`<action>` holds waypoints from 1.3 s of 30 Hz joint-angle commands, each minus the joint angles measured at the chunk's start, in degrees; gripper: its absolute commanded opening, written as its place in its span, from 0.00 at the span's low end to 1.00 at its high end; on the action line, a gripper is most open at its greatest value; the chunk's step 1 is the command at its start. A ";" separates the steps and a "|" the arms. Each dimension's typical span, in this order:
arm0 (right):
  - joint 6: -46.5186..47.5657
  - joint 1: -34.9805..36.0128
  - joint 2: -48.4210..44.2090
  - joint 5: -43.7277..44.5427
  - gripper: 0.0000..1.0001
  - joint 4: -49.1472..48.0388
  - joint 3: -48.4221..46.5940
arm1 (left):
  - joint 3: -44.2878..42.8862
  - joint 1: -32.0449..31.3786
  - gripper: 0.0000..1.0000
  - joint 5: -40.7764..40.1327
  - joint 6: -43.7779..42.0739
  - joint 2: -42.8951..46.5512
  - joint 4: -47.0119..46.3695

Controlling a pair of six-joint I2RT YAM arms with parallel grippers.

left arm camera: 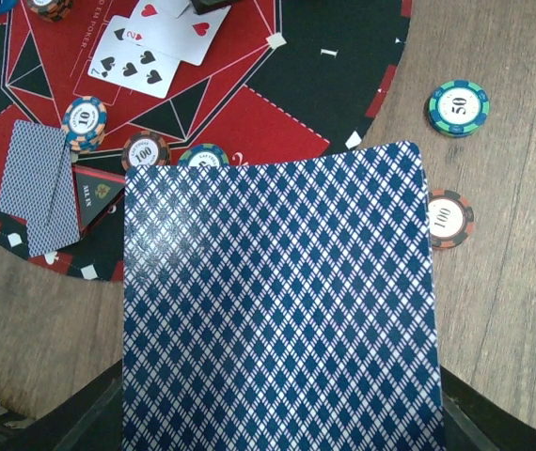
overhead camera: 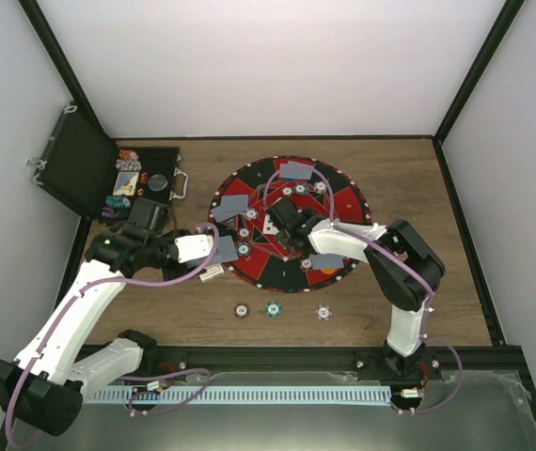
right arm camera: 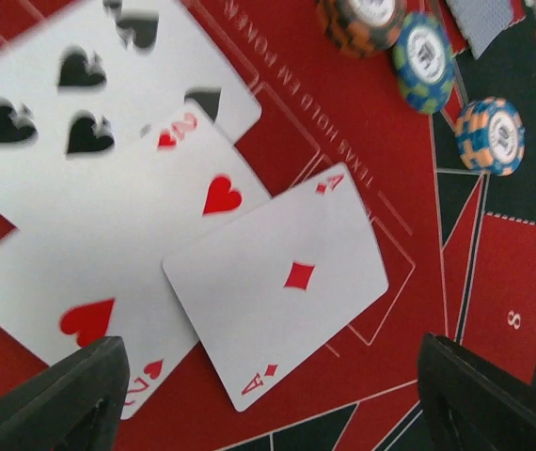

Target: Distribute texas hold em gaming equipment

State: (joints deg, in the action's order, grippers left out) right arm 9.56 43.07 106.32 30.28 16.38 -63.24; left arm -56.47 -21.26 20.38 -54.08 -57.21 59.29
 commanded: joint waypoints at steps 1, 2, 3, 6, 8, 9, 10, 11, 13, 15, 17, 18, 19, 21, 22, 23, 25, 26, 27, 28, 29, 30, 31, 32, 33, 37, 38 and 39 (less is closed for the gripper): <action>-6.29 0.37 -5.36 -4.19 0.90 4.16 -5.85 | -1.22 0.06 0.06 1.60 -0.05 0.17 0.13; -7.95 0.16 -6.27 -5.29 0.93 4.82 -7.02 | -1.16 0.02 0.06 1.59 0.00 0.25 0.08; -9.53 -0.08 -7.17 -6.56 0.94 5.81 -8.46 | -1.17 0.06 0.06 1.59 0.05 0.32 0.04; -16.21 -1.16 -10.13 -10.82 1.00 8.78 -12.85 | -1.10 0.10 0.06 1.38 0.16 0.49 -0.24; -21.37 -2.40 -12.15 -16.99 1.00 10.81 -15.52 | -0.95 0.04 0.06 1.24 0.24 0.60 -0.59; -24.37 -3.18 -13.24 -21.47 1.00 11.57 -16.56 | -0.87 0.07 0.06 1.31 0.22 0.61 -0.72; -27.07 -3.90 -14.44 -26.40 1.00 11.96 -17.19 | -0.90 0.10 0.06 1.37 0.28 0.61 -0.87; -29.46 -4.40 -15.21 -31.27 1.00 11.87 -17.45 | -0.94 0.08 0.06 1.48 0.36 0.61 -1.03; -33.64 -4.97 -16.06 -40.46 1.00 11.67 -17.51 | -1.13 0.04 0.06 1.87 0.58 0.36 -1.26; -36.76 -5.01 -16.22 -48.75 1.00 10.62 -17.08 | -1.31 0.01 0.06 2.35 0.73 0.13 -1.33; -40.46 -4.95 -16.38 -56.19 1.00 7.77 -15.05 | -1.54 0.07 0.06 2.75 1.03 -0.27 -1.49; -42.25 -4.88 -16.52 -59.17 1.00 5.94 -13.65 | -1.65 0.07 0.06 2.86 1.07 -0.47 -1.58; -43.88 -4.72 -16.69 -61.82 1.00 4.15 -11.74 | -1.78 0.00 0.06 2.97 1.21 -0.53 -1.62; -47.03 -3.94 -17.20 -65.44 1.00 0.72 -9.01 | -2.10 0.04 0.06 3.23 1.48 -0.65 -1.71; -48.13 -3.43 -17.54 -66.27 1.00 -0.61 -7.88 | -2.15 0.04 0.06 3.27 1.44 -0.63 -1.78; -48.98 -2.84 -17.74 -66.93 1.00 -1.92 -6.93 | -2.15 0.07 0.06 3.33 1.45 -0.55 -1.88; -50.62 -1.79 -17.75 -68.05 1.00 -3.93 -5.49 | -2.30 0.01 0.06 3.71 1.69 -0.45 -2.23; -51.51 -1.36 -17.61 -68.68 0.99 -4.83 -4.84 | -2.48 -0.01 0.07 3.92 1.74 -0.45 -2.36; -52.62 -1.00 -17.44 -69.36 0.98 -5.91 -4.03 | -2.58 0.03 0.07 4.08 1.83 -0.52 -2.50; -53.95 -0.46 -17.15 -69.96 0.97 -7.39 -3.21 | -2.67 0.06 0.07 4.25 1.88 -0.65 -2.55; -55.32 -0.07 -16.93 -70.79 0.96 -9.04 -2.36 | -2.73 0.01 0.07 4.38 1.88 -0.82 -2.59; -56.85 0.30 -16.57 -71.52 0.95 -10.55 -1.72 | -2.77 0.02 0.07 4.54 1.99 -1.06 -2.60; -58.20 0.69 -16.26 -71.99 0.94 -12.41 -1.19 | -2.85 -0.01 0.07 4.62 2.05 -1.28 -2.60; -59.41 1.08 -15.95 -72.49 0.93 -13.82 -0.73 | -2.92 0.05 0.07 4.66 2.13 -1.46 -2.60; -60.33 1.63 -15.60 -72.81 0.92 -14.92 -0.40 | -3.02 0.04 0.07 4.73 2.21 -1.57 -2.53; -62.96 3.07 -14.32 -74.08 0.91 -18.36 0.17 | -3.04 -0.01 0.07 4.46 2.06 -1.43 -2.34; -63.54 3.29 -14.04 -74.51 0.91 -19.16 0.33 | -3.04 0.00 0.07 4.34 1.99 -1.37 -2.27; -64.13 3.52 -13.85 -74.83 0.90 -20.16 0.66 | -3.03 0.00 0.07 4.24 1.94 -1.26 -2.27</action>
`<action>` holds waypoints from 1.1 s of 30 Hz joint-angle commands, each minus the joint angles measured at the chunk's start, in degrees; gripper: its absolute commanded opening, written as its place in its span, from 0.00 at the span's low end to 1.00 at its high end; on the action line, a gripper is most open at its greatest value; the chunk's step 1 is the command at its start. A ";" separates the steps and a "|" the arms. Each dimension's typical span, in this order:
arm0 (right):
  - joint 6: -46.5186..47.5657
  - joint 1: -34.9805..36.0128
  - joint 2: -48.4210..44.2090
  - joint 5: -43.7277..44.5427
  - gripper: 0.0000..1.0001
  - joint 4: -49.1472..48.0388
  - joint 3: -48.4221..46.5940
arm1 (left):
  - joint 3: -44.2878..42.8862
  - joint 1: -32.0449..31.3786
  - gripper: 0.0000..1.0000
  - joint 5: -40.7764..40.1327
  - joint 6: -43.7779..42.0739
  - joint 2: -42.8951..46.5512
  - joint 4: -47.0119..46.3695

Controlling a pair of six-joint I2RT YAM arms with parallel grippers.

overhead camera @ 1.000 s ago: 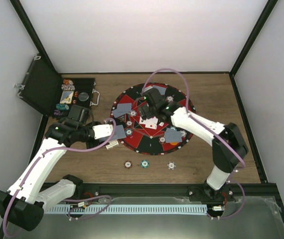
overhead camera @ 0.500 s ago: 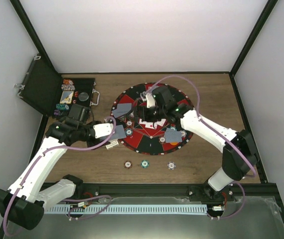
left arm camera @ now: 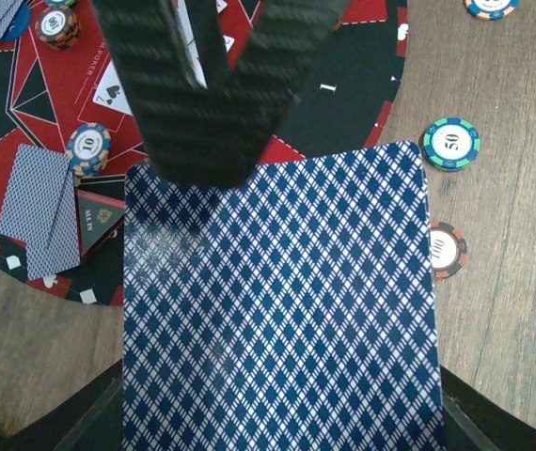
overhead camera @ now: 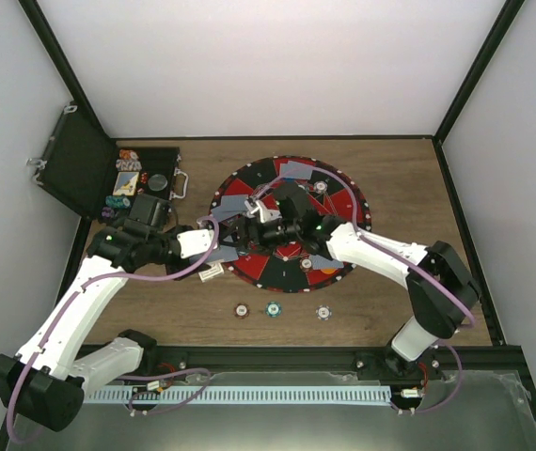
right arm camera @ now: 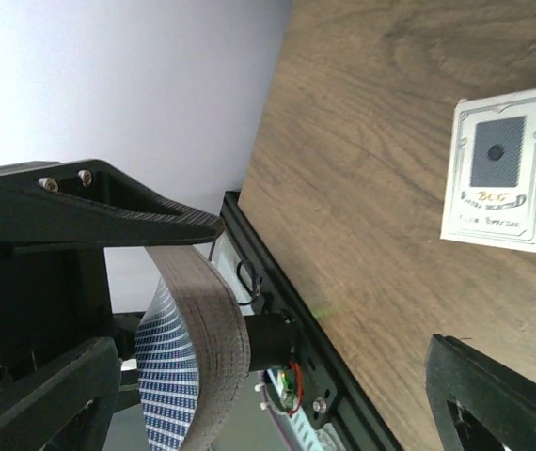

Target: Distribute texas hold em gaming equipment

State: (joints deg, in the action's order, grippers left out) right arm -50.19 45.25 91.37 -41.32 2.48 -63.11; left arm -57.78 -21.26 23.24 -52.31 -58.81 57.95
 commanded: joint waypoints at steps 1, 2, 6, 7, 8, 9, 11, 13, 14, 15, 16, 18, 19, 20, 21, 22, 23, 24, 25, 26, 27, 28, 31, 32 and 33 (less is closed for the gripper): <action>-5.05 1.47 1.29 -3.57 0.90 -7.27 0.86 | -1.65 0.01 0.07 1.37 0.15 0.36 -0.92; -5.72 1.62 1.45 -3.97 0.90 -8.48 1.21 | -1.64 -0.01 0.07 1.41 0.11 0.31 -0.91; -8.35 2.49 3.04 -5.34 0.88 -12.43 1.65 | -1.37 0.02 0.07 1.63 0.26 0.28 -0.91; -9.06 2.80 3.70 -5.64 0.88 -13.45 1.67 | -1.35 0.02 0.07 1.63 0.21 0.27 -0.86; -9.63 3.15 4.25 -5.80 0.87 -14.28 1.49 | -1.36 0.07 0.07 1.58 0.21 0.19 -0.83; -10.12 3.51 4.90 -5.86 0.87 -14.67 1.16 | -1.27 0.06 0.07 1.55 0.05 0.21 -0.83; -11.30 4.14 6.37 -6.12 0.87 -15.91 0.54 | -1.28 0.00 0.07 1.53 -0.05 0.20 -0.91; -12.33 4.75 8.11 -6.54 0.86 -17.00 -0.42 | -1.37 0.03 0.07 1.54 0.00 0.18 -0.95; -12.52 4.95 8.99 -6.74 0.85 -17.01 -1.08 | -1.45 0.01 0.07 1.66 0.14 0.11 -0.92; -12.74 5.09 9.79 -7.02 0.84 -17.10 -1.81 | -1.58 0.00 0.07 1.71 0.25 0.12 -0.87; -12.88 5.18 10.55 -7.28 0.84 -17.10 -2.36 | -1.63 0.03 0.07 1.79 0.20 0.17 -0.79; -13.08 5.19 11.54 -7.70 0.82 -17.29 -3.01 | -1.62 0.03 0.07 1.73 0.27 0.42 -0.59; -12.89 5.19 11.84 -7.71 0.82 -17.03 -3.29 | -1.57 -0.01 0.07 1.60 0.12 0.56 -0.56; -12.67 5.19 12.00 -7.61 0.81 -16.74 -3.37 | -1.32 0.03 0.07 1.55 0.03 0.71 -0.52; -12.39 5.12 12.13 -7.39 0.81 -16.31 -3.42 | -1.15 -0.01 0.07 1.38 -0.06 0.85 -0.48; -12.14 4.97 12.24 -7.25 0.80 -15.90 -3.34 | -0.96 0.03 0.07 1.32 -0.14 1.00 -0.43; -11.98 4.73 12.24 -7.14 0.79 -15.45 -3.17 | -0.89 0.01 0.07 1.22 -0.15 1.10 -0.39; -11.83 4.42 12.16 -6.88 0.78 -15.07 -2.83 | -0.93 0.04 0.07 1.19 -0.10 1.12 -0.39; -11.72 4.07 12.05 -6.74 0.77 -14.85 -2.40 | -0.99 0.04 0.07 1.17 -0.11 1.19 -0.32; -11.63 3.65 11.72 -6.49 0.77 -14.68 -1.72 | -1.06 0.04 0.07 1.23 -0.13 1.23 -0.30; -11.53 3.09 11.31 -6.29 0.76 -14.56 -0.97 | -1.16 0.03 0.07 1.27 -0.15 1.36 -0.25; -11.43 2.51 10.90 -6.05 0.75 -14.41 -0.17 | -1.33 0.04 0.07 1.32 -0.13 1.33 -0.22; -11.35 0.80 9.62 -5.45 0.72 -14.46 2.65 | -1.42 0.04 0.07 1.53 -0.15 1.32 -0.15; -11.21 0.38 9.27 -5.32 0.71 -14.62 3.48 | -1.38 0.02 0.07 1.47 -0.10 1.32 -0.12; -11.00 -0.04 9.05 -5.08 0.71 -14.44 4.08 | -1.30 0.01 0.07 1.45 -0.15 1.28 -0.12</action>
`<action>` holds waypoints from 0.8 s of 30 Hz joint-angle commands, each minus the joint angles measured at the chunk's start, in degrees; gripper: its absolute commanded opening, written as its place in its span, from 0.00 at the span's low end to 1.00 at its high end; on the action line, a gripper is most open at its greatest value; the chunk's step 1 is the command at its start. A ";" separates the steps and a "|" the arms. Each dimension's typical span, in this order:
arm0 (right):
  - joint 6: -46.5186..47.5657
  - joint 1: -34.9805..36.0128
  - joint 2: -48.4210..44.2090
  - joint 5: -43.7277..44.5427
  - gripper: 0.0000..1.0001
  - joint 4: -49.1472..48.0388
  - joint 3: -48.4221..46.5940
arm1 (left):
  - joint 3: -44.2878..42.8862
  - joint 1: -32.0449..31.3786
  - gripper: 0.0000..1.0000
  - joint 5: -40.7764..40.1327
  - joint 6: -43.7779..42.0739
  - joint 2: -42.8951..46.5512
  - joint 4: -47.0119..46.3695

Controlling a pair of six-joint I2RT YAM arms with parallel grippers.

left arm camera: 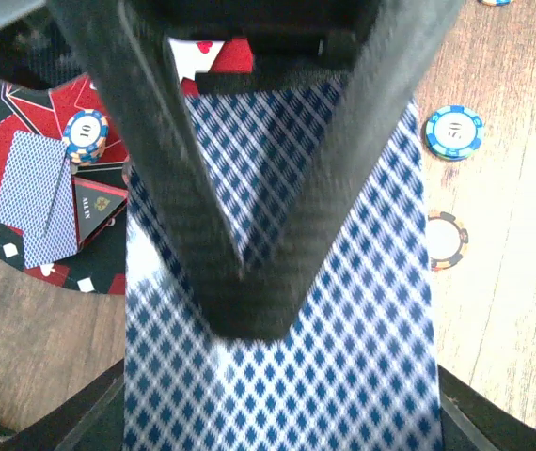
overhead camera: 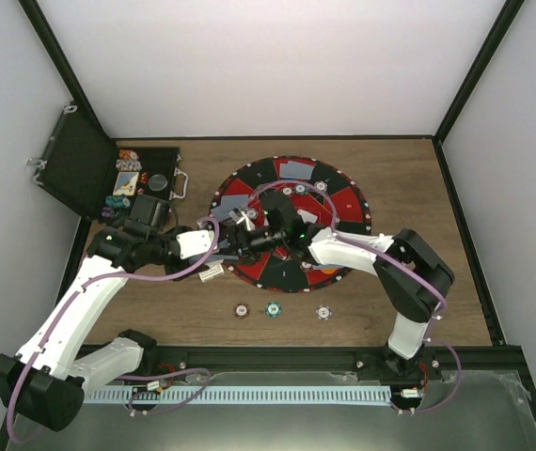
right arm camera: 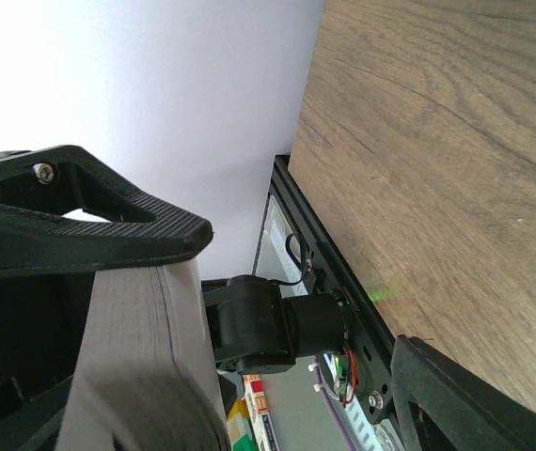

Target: Distribute texas hold em gaming equipment

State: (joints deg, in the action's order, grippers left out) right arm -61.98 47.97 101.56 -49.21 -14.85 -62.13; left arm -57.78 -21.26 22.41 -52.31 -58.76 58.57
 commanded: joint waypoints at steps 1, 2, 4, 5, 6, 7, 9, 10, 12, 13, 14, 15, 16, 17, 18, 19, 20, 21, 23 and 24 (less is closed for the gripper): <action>1.06 -2.99 -1.27 2.97 0.69 3.29 3.63 | -1.27 0.04 0.07 2.28 -0.14 1.20 -0.73; 1.05 -3.24 -1.27 2.87 0.68 3.24 4.13 | -1.22 0.00 0.07 2.28 -0.11 1.24 -0.79; 0.41 -3.48 -1.48 2.52 0.64 2.40 5.16 | -1.23 0.03 0.07 2.28 -0.08 1.28 -0.69; 0.11 -3.49 -1.76 2.42 0.62 1.84 5.35 | -1.23 0.07 0.07 2.24 -0.13 1.33 -0.68; -0.28 -3.49 -2.14 2.26 0.60 1.18 5.59 | -1.28 0.02 0.07 2.22 -0.08 1.29 -0.73; -0.63 -3.49 -2.60 2.13 0.58 0.50 5.75 | -1.21 0.07 0.07 2.20 -0.07 1.28 -0.67; -1.90 -3.56 -3.56 1.15 0.52 -1.95 6.38 | -0.99 0.05 0.07 2.20 -0.15 1.28 -0.73; -2.76 -3.70 -4.09 0.65 0.48 -3.37 6.79 | -0.80 0.01 0.07 2.12 -0.13 1.28 -0.84; -4.47 -3.96 -5.52 -0.12 0.38 -5.75 7.66 | -0.28 0.02 0.07 1.90 -0.15 1.28 -1.06; -5.12 -4.12 -6.11 -0.32 0.33 -6.50 7.98 | -0.07 0.01 0.07 1.78 -0.16 1.28 -1.15; -5.53 -4.19 -6.86 -0.42 0.30 -6.83 8.22 | -0.03 0.04 0.07 1.68 -0.16 1.34 -1.17; -5.71 -4.32 -7.60 -0.29 0.27 -6.83 8.32 | 0.07 -0.01 0.06 1.63 -0.22 1.41 -1.17; -5.73 -4.43 -8.27 -0.23 0.25 -6.59 8.41 | 0.16 -0.01 0.07 1.59 -0.22 1.46 -1.17; -5.58 -4.60 -8.96 -0.09 0.23 -6.12 8.41 | 0.27 -0.01 0.07 1.50 -0.28 1.52 -1.25; -5.36 -4.77 -9.57 0.09 0.23 -5.19 8.35 | 0.38 0.05 0.06 1.43 -0.30 1.48 -1.34; -4.97 -5.01 -10.15 0.48 0.21 -4.14 8.38 | 0.43 -0.01 0.07 1.41 -0.27 1.42 -1.37; -4.53 -5.25 -10.60 0.60 0.19 -3.19 8.41 | 0.48 0.01 0.07 1.33 -0.21 1.33 -1.43; -4.14 -5.62 -11.00 0.63 0.16 -2.36 8.53 | 0.54 0.01 0.07 1.27 -0.22 1.27 -1.44; -4.15 -6.49 -11.85 0.49 0.11 -1.76 9.39 | 0.63 0.04 0.07 1.12 -0.17 1.11 -1.42; -4.55 -6.93 -12.35 0.27 0.09 -2.13 10.03 | 0.57 -0.01 0.07 1.14 -0.19 1.15 -1.43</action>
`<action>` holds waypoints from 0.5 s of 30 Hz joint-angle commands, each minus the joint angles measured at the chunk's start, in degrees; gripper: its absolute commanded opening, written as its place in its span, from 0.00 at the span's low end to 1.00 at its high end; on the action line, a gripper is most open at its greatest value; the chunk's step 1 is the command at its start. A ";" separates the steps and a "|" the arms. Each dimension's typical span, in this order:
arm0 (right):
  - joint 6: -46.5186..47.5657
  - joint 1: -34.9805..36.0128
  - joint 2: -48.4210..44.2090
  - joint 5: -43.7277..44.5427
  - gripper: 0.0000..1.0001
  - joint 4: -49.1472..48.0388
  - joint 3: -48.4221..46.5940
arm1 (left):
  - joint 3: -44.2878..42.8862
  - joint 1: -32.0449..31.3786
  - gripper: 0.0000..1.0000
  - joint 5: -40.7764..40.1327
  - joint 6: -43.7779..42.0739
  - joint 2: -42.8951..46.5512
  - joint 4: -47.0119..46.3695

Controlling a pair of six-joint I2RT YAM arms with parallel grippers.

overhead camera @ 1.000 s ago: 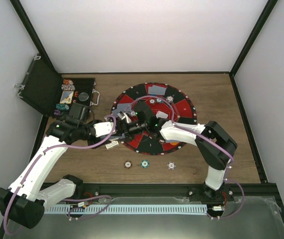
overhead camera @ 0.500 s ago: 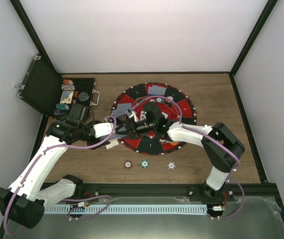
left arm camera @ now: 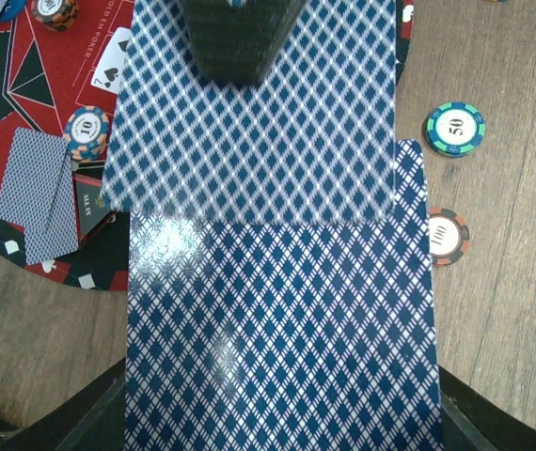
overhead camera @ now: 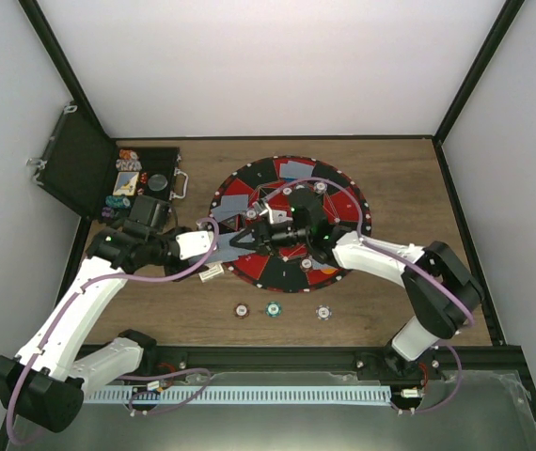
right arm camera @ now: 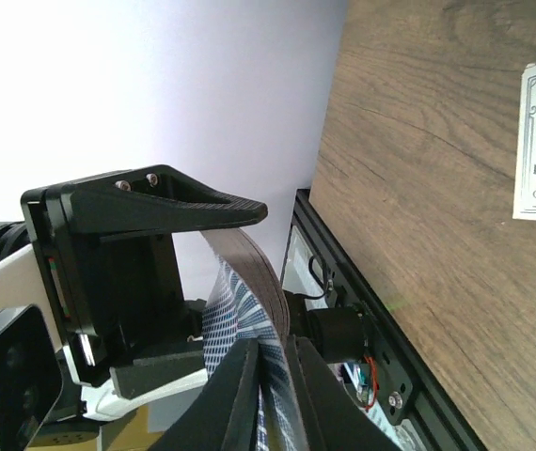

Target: Distribute texas hold em gaming equipment

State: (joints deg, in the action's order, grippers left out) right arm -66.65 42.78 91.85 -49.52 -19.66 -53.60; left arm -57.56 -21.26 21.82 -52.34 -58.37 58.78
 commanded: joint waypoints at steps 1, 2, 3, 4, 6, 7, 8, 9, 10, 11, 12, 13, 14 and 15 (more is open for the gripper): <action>-0.14 -2.32 -3.10 0.41 0.07 2.32 1.98 | 0.47 0.02 0.07 1.73 -0.20 0.86 -1.66; -0.08 -2.80 -3.55 0.27 0.06 2.51 2.27 | 0.51 0.07 0.07 1.69 -0.22 0.95 -1.66; 0.38 -3.54 -4.05 0.16 0.05 3.09 2.35 | 0.60 0.01 0.07 1.54 -0.22 0.98 -1.73; 1.22 -4.49 -4.44 0.02 0.04 4.19 2.25 | 0.63 0.03 0.07 1.37 -0.27 0.92 -1.74; 3.96 -7.68 -5.27 -0.08 0.02 7.71 1.90 | 0.75 0.03 0.07 0.90 -0.26 1.10 -1.54; 5.72 -9.76 -5.50 -0.11 0.02 9.98 1.86 | 0.82 0.04 0.07 0.74 -0.38 1.11 -1.41; 7.76 -11.96 -5.43 -0.06 0.01 12.32 1.76 | 0.86 -0.01 0.07 0.64 -0.44 1.21 -1.32; 9.68 -14.42 -5.08 -0.07 0.01 14.69 1.77 | 0.92 0.00 0.07 0.53 -0.53 1.36 -1.27; 11.96 -17.10 -4.59 -0.08 0.01 17.16 1.54 | 0.97 0.01 0.07 0.50 -0.57 1.53 -1.22; 14.42 -19.63 -3.74 0.00 0.01 19.60 1.07 | 1.03 0.00 0.07 0.47 -0.61 1.75 -1.22; 16.82 -22.18 -2.83 0.88 0.01 22.48 0.41 | 1.10 0.04 0.07 0.49 -0.64 1.91 -1.26; 19.64 -24.21 -1.77 2.18 0.01 25.22 -0.54 | 1.18 0.03 0.07 0.50 -0.65 2.08 -1.25; 22.57 -26.13 -0.54 4.24 0.01 28.08 -1.70 | 1.21 0.07 0.07 0.57 -0.65 2.18 -1.22; 24.99 -27.69 0.78 6.42 0.01 31.06 -3.09 | 1.26 0.01 0.07 0.63 -0.62 2.20 -1.23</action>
State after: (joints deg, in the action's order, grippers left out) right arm -54.17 21.04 88.86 -48.47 -2.98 -52.07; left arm -56.84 -21.26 21.67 -52.53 -57.39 58.43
